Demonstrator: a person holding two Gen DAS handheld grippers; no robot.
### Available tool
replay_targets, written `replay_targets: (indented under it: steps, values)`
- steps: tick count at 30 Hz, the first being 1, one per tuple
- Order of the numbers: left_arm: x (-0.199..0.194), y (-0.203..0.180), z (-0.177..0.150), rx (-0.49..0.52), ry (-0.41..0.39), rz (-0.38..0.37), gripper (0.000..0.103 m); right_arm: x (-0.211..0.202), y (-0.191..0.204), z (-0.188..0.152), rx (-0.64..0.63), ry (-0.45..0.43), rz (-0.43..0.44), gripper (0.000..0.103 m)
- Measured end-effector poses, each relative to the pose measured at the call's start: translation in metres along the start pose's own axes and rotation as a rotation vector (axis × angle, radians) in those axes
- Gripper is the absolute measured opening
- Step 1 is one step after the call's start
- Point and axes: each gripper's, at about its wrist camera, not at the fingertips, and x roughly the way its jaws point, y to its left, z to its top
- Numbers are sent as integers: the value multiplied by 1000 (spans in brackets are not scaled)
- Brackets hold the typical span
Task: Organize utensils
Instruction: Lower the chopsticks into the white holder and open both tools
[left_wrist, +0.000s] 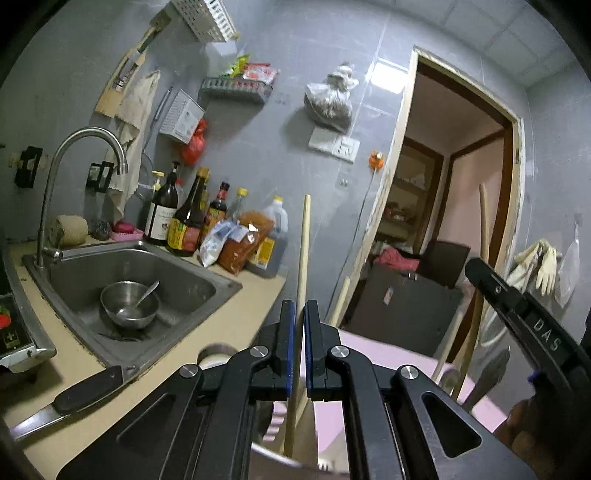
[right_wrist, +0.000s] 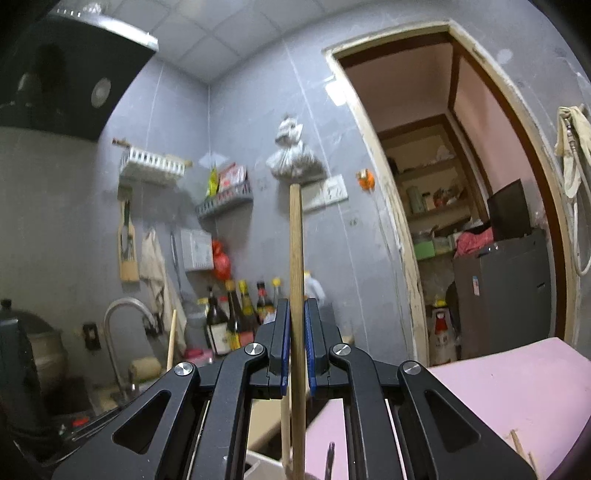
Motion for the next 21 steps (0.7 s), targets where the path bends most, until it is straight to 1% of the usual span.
replay_targets:
  steps: [6,11,12,13,15,16,18,20,21]
  values:
    - [-11,-3,-2,-19,16,-29,4,-7,-1,0,-35,77,20,6]
    - [-15,-5,-1,-50,58,-51,5,-12,-1,0,-50,125,42,7]
    - [-15,-5,-1,-51,68,-56,7,-13,-1,0,-49,130,49,7]
    - [-16,-6,-1,-51,75,-59,12,-13,-1,1,-48,136,52,8]
    - [-19,-8,0,-54,77,-59,21,-16,-2,3,-42,140,61,13]
    - [-22,-9,1,-57,74,-68,23,-17,-3,5,-42,139,66,15]
    - [-27,-13,4,-49,71,-68,23,-22,-4,9,-43,129,73,22]
    - [-31,-18,6,-34,69,-70,25,-25,-5,13,-45,123,76,23]
    - [-33,-20,7,-28,67,-69,28,-28,-6,15,-46,121,77,24]
